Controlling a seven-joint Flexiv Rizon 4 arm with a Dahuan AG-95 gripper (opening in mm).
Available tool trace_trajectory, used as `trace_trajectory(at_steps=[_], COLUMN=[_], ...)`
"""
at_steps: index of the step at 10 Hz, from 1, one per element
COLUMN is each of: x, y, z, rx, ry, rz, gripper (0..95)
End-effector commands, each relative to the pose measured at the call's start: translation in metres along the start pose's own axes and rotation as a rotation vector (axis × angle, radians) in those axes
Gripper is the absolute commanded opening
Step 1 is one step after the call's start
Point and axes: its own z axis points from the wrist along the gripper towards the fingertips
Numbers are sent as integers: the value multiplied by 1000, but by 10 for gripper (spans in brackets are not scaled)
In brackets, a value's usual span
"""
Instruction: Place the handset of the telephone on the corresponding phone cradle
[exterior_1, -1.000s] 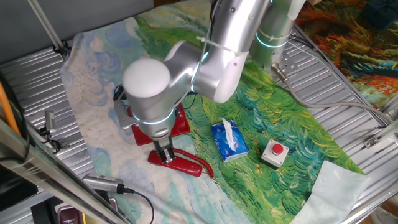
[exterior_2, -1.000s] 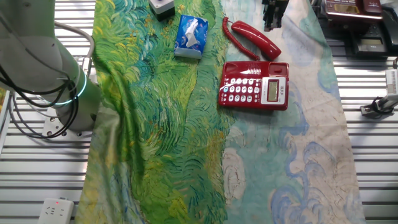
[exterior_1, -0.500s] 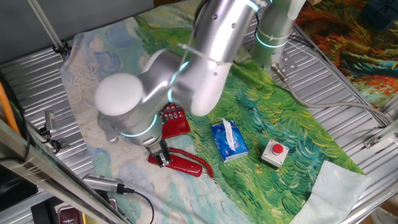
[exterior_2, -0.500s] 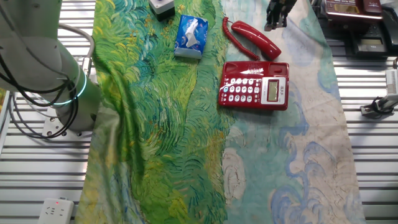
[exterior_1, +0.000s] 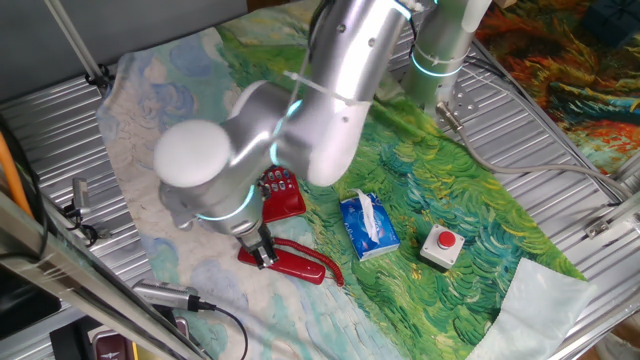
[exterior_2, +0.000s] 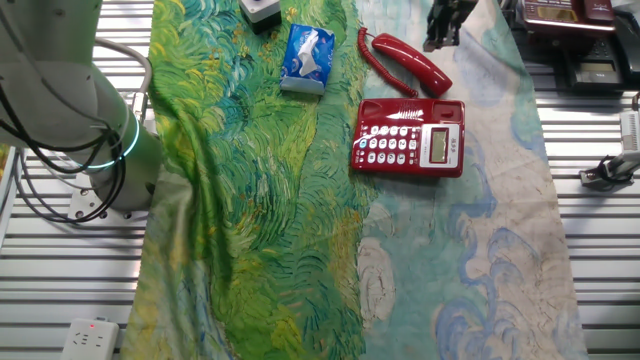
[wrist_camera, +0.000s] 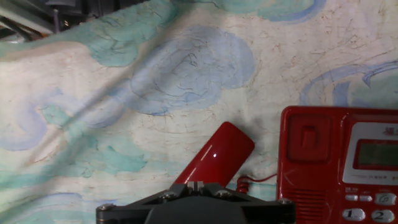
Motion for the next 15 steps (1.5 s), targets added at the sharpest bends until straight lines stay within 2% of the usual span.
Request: trace_trajectory(at_steps=[1,7,11,15], x=[3,0,0,0], y=[-3,3,4,4], z=[7,16,17,17], rx=[-1,1,4,2], ry=[-32,-48,-54,-15], rz=[-1,20,24,136], gripper=[0,0,0,0])
